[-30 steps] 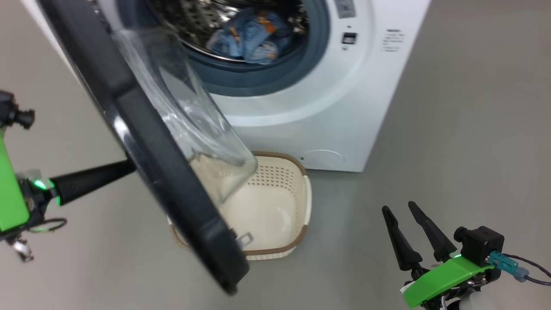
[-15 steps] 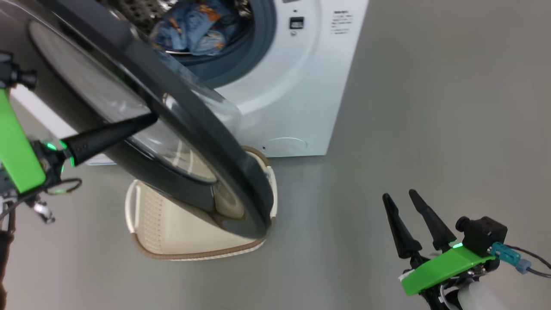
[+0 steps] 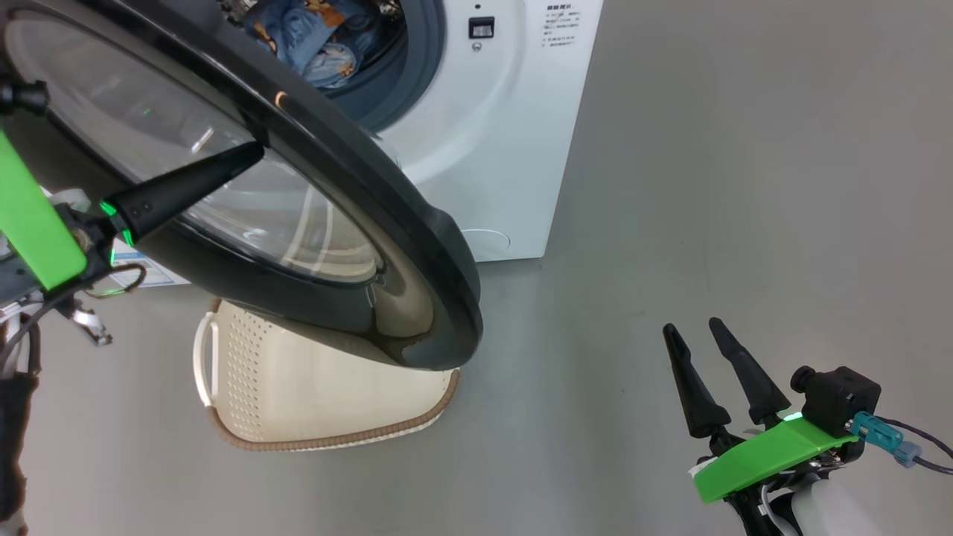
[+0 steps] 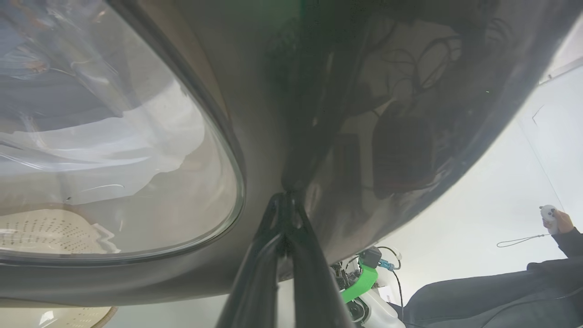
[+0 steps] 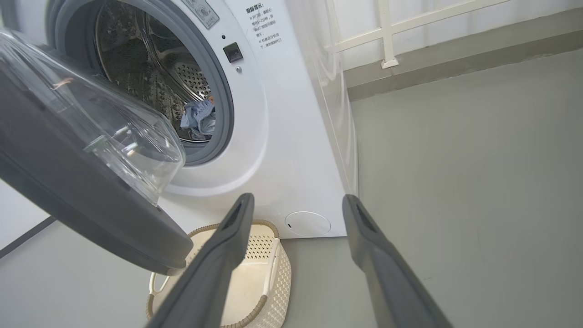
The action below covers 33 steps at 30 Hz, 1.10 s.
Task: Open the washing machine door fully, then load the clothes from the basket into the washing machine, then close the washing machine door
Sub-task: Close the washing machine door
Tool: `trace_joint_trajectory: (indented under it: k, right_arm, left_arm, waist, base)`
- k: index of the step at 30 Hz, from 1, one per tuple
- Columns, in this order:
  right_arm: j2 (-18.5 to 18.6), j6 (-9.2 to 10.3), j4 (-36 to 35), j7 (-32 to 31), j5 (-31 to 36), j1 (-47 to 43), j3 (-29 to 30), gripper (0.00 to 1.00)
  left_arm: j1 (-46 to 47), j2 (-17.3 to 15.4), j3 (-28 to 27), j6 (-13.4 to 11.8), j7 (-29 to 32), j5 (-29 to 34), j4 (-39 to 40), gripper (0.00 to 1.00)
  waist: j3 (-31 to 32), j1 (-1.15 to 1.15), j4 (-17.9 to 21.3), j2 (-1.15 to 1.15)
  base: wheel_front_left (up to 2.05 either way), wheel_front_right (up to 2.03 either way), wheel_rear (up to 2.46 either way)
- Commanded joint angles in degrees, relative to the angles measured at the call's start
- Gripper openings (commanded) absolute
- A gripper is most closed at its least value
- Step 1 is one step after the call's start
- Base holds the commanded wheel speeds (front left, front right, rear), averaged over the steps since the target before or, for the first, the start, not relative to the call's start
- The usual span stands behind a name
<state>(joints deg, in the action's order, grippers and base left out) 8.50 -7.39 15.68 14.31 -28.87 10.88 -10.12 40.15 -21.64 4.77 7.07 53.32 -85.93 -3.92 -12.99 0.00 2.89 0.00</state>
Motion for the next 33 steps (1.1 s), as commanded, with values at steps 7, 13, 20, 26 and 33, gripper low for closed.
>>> trace_joint_trajectory:
  k: [7, 13, 20, 26, 33]
  right_arm:
    - [0.04, -0.10, -1.12, 0.69, 0.42, 0.45, -1.10, 1.00]
    - [0.33, -0.10, -0.92, 0.69, 0.41, -0.03, -1.24, 1.00]
    - [1.08, -0.10, -0.85, 0.69, 0.39, -0.65, -1.31, 1.00]
    - [1.93, -0.10, -0.89, 0.69, 0.41, -1.23, -1.28, 1.00]
    - [3.04, -0.10, -1.02, 0.69, 0.26, -1.79, -0.74, 1.00]
  left_arm:
    - [-1.97, -3.86, -1.80, 0.42, -1.45, 0.06, 1.94, 0.00]
    - [-5.92, -4.67, -2.37, 0.42, -2.92, 0.08, 2.60, 0.00]
    - [-12.27, -5.39, -3.63, 0.42, -7.33, 0.97, 2.67, 0.52]
    - [-17.72, -5.96, -4.21, 0.42, -12.97, 1.96, 2.32, 1.00]
    - [-24.91, -6.05, -2.79, 0.42, -22.60, 3.95, 1.93, 1.00]
  waist:
    - [1.38, 0.00, -1.57, 0.00]
    - [2.46, 0.00, -2.59, 0.00]
    - [3.46, 0.00, -3.68, 0.00]
    - [4.13, 0.00, -4.28, 0.00]
    - [4.26, 0.00, -4.58, 0.00]
  base:
    - [0.00, 0.00, 0.00]
    - [0.00, 0.00, 0.00]
    - [0.00, 0.00, 0.00]
    - [0.00, 0.00, 0.00]
    - [0.00, 0.00, 0.00]
